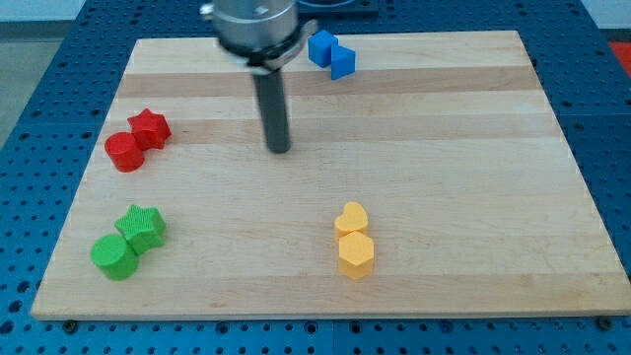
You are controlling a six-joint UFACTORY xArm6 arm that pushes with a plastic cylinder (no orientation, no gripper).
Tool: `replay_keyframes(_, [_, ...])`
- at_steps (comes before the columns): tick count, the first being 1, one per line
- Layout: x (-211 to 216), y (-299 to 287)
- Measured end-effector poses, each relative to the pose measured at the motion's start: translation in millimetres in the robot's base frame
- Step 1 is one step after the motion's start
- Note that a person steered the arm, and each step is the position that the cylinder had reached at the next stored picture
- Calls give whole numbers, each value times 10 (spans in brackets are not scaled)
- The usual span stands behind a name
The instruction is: Move the blue triangle to red star
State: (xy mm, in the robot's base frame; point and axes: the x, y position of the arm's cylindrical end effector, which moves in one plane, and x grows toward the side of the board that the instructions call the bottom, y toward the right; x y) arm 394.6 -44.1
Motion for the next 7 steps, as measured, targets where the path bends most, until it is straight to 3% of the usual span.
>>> replay_keyframes(2, [-903,926])
replay_keyframes(4, [-1726,1144])
replay_keyframes(5, [-1754,837])
replay_keyframes(7, [-1232,653])
